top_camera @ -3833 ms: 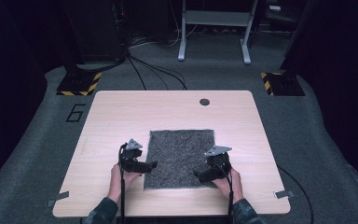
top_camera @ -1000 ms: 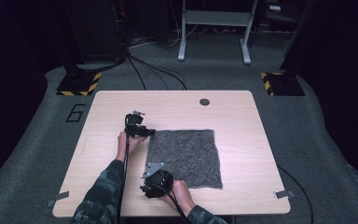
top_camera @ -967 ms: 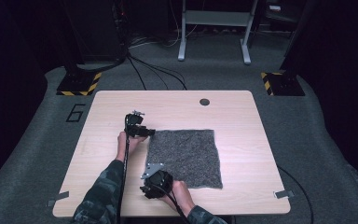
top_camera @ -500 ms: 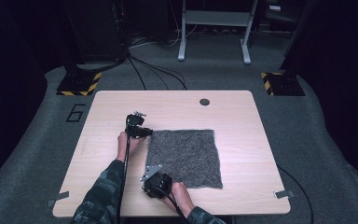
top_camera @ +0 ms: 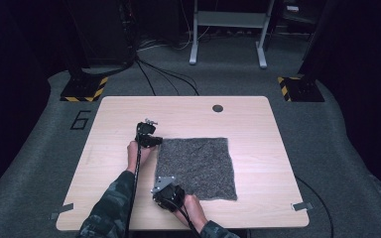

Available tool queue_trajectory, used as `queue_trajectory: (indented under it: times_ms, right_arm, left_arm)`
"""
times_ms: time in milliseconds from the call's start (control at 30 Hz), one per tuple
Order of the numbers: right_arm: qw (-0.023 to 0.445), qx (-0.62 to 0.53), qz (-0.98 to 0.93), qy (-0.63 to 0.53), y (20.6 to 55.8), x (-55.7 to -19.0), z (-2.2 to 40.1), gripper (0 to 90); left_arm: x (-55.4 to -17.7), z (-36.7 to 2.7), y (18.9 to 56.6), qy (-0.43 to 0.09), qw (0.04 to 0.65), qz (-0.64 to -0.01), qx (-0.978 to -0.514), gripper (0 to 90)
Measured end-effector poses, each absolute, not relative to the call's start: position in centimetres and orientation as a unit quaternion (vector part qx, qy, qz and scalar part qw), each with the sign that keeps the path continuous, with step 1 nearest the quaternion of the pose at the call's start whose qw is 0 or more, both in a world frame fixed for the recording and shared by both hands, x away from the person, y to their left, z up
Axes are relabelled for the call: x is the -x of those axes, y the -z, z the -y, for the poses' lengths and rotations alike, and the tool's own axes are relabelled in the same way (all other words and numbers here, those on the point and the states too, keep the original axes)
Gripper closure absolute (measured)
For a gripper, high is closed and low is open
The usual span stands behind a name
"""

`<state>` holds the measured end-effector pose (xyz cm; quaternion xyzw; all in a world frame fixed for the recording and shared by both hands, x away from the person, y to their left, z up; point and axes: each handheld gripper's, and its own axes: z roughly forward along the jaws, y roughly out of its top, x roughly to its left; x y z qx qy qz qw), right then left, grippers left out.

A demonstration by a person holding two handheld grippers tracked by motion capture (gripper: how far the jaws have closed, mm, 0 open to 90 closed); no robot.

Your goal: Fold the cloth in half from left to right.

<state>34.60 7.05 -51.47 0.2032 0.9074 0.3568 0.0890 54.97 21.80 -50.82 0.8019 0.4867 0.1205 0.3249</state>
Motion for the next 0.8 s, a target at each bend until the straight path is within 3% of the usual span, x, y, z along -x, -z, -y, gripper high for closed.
queue_trajectory:
  times_ms: [800]
  right_arm:
    - [0.106,-0.233,-0.867,-0.427,47.0,-34.5,-3.9,88.9]
  left_arm:
    - [-55.4,-21.2,46.6,-0.158,0.334,-0.467,-0.803,90.0]
